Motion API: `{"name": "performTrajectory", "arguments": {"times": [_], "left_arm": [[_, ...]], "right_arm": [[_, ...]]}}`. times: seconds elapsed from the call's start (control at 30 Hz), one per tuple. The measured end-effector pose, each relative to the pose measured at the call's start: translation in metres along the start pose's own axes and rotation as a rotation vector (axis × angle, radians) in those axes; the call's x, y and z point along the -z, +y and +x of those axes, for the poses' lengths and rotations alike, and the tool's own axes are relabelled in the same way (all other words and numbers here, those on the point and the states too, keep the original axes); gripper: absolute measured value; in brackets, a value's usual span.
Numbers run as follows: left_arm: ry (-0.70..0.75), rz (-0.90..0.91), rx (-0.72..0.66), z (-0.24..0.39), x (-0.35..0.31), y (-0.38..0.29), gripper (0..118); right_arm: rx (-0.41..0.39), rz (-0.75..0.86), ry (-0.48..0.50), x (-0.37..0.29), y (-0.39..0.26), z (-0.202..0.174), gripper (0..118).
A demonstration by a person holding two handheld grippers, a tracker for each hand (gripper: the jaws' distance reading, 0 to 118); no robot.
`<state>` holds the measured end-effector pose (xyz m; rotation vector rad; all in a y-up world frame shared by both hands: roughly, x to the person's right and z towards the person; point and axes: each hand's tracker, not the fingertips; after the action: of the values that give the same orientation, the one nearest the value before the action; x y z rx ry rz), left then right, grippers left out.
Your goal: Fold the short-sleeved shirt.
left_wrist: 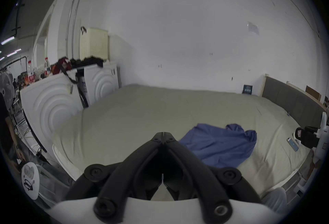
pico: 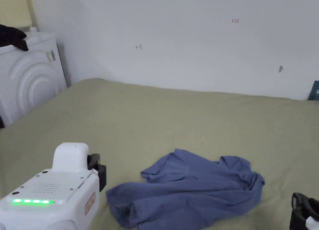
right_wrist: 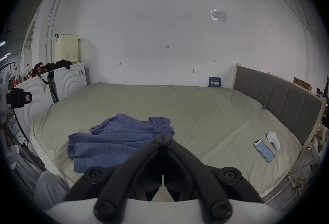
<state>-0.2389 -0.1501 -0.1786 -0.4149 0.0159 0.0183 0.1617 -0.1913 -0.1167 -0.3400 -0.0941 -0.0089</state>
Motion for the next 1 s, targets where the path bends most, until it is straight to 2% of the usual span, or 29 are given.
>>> {"name": "performTrajectory", "arguments": {"times": [0.13, 0.2, 0.23, 0.27, 0.33, 0.37, 0.4, 0.53, 0.6, 0.77, 0.83, 0.87, 0.9, 1.0], "left_arm": [[-0.025, -0.177, 0.01, -0.025, 0.047, -0.005, 0], [-0.016, -0.19, 0.023, -0.032, 0.072, -0.012, 0], [-0.018, -0.256, 0.047, -0.033, 0.092, -0.017, 14], [-0.038, -0.292, 0.038, -0.035, 0.109, -0.021, 52], [-0.064, -0.417, -0.002, -0.04, 0.153, -0.031, 83], [-0.079, -0.496, -0.009, -0.042, 0.174, -0.037, 83], [-0.077, -0.543, -0.02, -0.039, 0.195, -0.046, 118], [0.012, -0.617, 0.112, -0.021, 0.251, -0.073, 117], [-0.004, -0.681, 0.141, -0.013, 0.273, -0.084, 116], [-0.001, -0.712, 0.139, -0.001, 0.264, -0.08, 105], [-0.079, -0.683, 0.131, 0.007, 0.226, -0.061, 63], [-0.052, -0.664, 0.156, 0.011, 0.215, -0.057, 29], [-0.109, -0.694, 0.145, 0.009, 0.219, -0.057, 0], [-0.147, -0.71, 0.079, -0.001, 0.229, -0.046, 0]], "right_arm": [[0.013, -0.022, 0.023, 0.007, -0.003, -0.004, 2], [0.01, -0.038, 0.021, 0.013, -0.005, -0.006, 2], [0.005, -0.045, 0.018, 0.017, -0.007, -0.007, 2], [0.002, -0.054, 0.017, 0.021, -0.007, -0.007, 2], [0.001, -0.075, 0.018, 0.03, -0.008, -0.007, 2], [0.001, -0.085, 0.019, 0.034, -0.009, -0.007, 2], [0.002, -0.099, 0.018, 0.039, -0.009, -0.007, 2], [0.015, -0.164, 0.017, 0.057, -0.012, 0.001, 2], [0.012, -0.185, 0.012, 0.064, -0.015, 0.006, 2], [-0.034, -0.235, -0.007, 0.079, -0.022, 0.017, 2], [-0.011, -0.257, -0.003, 0.086, -0.023, 0.024, 2], [0.016, -0.27, 0.001, 0.089, -0.024, 0.028, 2], [0.027, -0.281, -0.003, 0.095, -0.023, 0.032, 2], [0.032, -0.301, -0.018, 0.115, -0.02, 0.043, 2]]}}
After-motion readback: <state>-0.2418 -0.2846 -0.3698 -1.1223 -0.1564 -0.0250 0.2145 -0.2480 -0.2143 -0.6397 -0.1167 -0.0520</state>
